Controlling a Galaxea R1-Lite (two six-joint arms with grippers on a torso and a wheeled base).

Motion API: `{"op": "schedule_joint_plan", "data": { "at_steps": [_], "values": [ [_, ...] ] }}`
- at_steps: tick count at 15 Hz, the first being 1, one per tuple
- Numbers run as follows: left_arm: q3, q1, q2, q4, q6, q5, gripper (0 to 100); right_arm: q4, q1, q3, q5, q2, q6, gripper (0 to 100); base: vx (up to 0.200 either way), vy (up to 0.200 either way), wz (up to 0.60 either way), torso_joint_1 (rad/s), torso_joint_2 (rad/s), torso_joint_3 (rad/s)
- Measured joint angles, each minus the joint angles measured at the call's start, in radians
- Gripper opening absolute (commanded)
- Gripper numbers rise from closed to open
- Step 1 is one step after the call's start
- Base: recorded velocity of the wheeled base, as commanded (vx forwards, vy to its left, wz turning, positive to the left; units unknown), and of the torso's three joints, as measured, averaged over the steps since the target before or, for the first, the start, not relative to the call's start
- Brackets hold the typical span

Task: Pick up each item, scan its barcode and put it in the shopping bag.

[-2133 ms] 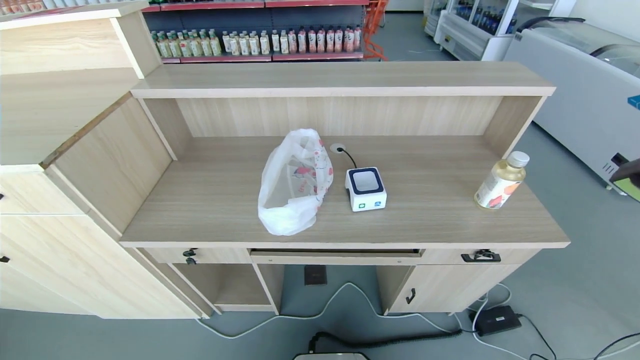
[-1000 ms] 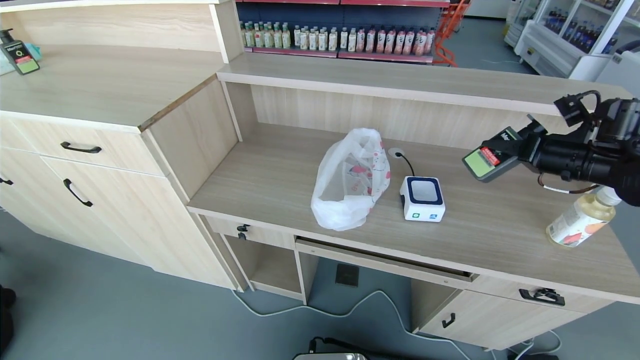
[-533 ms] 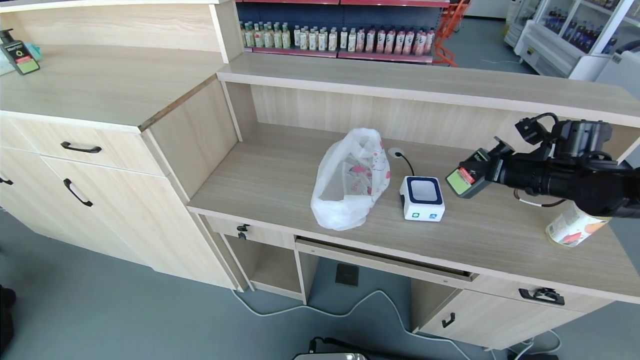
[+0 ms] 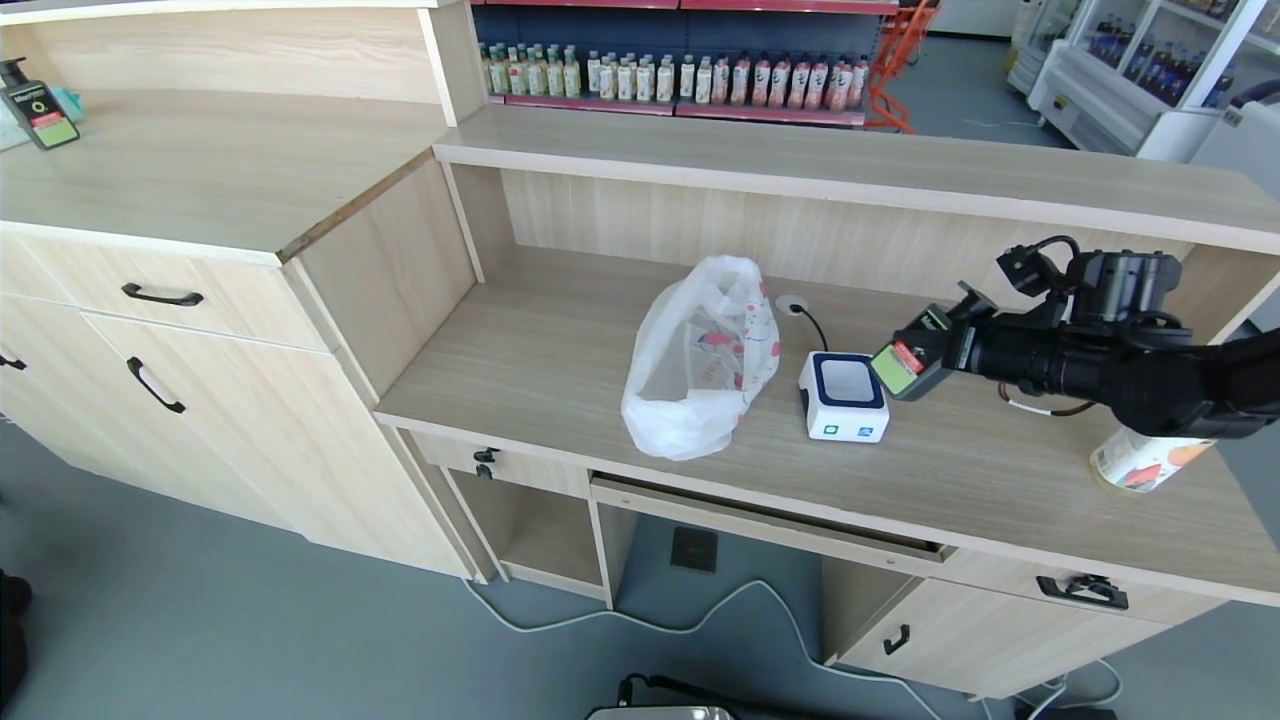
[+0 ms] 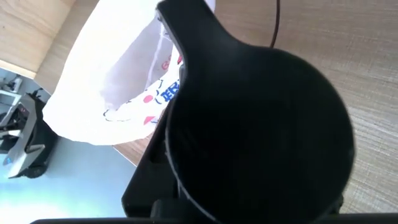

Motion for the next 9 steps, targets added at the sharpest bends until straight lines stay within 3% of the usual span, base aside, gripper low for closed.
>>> {"op": "schedule_joint_plan", "data": {
  "at_steps": [9],
  "values": [
    [0.0, 0.0, 0.0, 0.0, 0.0, 0.0, 100, -0.105, 0.043, -0.008, 0.001, 0.063, -0.001, 0, 0.0, 0.0, 0.0, 0.0, 0.0, 0.0]
  ]
}}
